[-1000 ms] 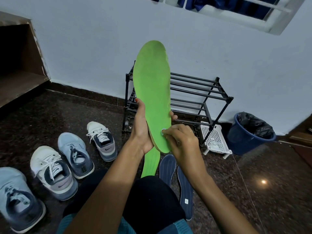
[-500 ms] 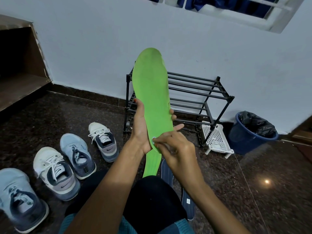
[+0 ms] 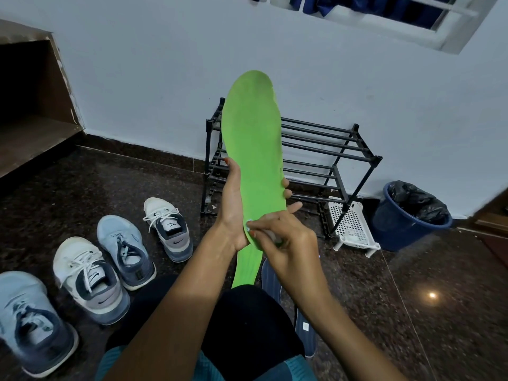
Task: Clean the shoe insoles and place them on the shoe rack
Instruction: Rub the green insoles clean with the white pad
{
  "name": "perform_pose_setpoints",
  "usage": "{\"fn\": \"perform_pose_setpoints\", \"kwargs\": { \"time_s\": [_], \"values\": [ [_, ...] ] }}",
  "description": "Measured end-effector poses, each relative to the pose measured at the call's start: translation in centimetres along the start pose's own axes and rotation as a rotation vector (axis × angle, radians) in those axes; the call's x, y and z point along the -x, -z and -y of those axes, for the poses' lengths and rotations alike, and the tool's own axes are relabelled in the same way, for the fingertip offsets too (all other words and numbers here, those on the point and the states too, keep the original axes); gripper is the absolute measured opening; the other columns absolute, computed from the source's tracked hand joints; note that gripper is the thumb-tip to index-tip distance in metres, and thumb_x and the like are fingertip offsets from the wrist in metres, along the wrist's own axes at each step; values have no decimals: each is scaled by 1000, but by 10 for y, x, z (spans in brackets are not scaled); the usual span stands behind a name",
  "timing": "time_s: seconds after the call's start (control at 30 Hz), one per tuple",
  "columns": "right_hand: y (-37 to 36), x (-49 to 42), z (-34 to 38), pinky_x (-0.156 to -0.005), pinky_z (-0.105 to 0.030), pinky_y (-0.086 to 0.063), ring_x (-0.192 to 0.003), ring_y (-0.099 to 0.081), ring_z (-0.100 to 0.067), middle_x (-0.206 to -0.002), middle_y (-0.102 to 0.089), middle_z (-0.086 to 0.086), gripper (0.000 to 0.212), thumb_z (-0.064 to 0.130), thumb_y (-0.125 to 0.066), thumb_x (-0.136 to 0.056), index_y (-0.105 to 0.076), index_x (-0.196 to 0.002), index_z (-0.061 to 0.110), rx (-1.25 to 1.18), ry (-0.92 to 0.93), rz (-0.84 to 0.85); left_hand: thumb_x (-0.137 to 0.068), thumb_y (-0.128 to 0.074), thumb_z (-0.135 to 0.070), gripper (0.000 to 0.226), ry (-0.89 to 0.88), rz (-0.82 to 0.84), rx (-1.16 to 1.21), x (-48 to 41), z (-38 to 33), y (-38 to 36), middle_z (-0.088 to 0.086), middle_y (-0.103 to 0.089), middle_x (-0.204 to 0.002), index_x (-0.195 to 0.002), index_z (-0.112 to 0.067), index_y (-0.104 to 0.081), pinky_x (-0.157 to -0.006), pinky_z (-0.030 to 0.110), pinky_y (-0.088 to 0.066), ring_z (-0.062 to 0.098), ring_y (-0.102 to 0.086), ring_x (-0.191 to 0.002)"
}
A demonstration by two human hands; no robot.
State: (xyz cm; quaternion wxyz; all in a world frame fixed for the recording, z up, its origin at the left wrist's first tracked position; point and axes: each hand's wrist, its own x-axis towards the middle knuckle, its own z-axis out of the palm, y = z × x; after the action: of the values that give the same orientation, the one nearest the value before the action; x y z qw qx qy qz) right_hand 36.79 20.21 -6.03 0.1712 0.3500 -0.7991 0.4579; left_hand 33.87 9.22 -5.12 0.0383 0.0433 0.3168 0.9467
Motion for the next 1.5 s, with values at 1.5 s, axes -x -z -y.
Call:
{"fn": "perform_pose_setpoints", "kwargs": {
  "time_s": [1.5],
  "values": [
    [-7,-26,-5,-92,-10,-37,-77,-60,-14,-81,-64,-9,14,-4,-65,-77,-71,-88,2,143,-73,-156,-89,-11,-70,88,-42,-99,-130,0,3,-1,11,-69,-82,-85,-10,-74,-71,32,-56,20,-67,-72]
  ]
}}
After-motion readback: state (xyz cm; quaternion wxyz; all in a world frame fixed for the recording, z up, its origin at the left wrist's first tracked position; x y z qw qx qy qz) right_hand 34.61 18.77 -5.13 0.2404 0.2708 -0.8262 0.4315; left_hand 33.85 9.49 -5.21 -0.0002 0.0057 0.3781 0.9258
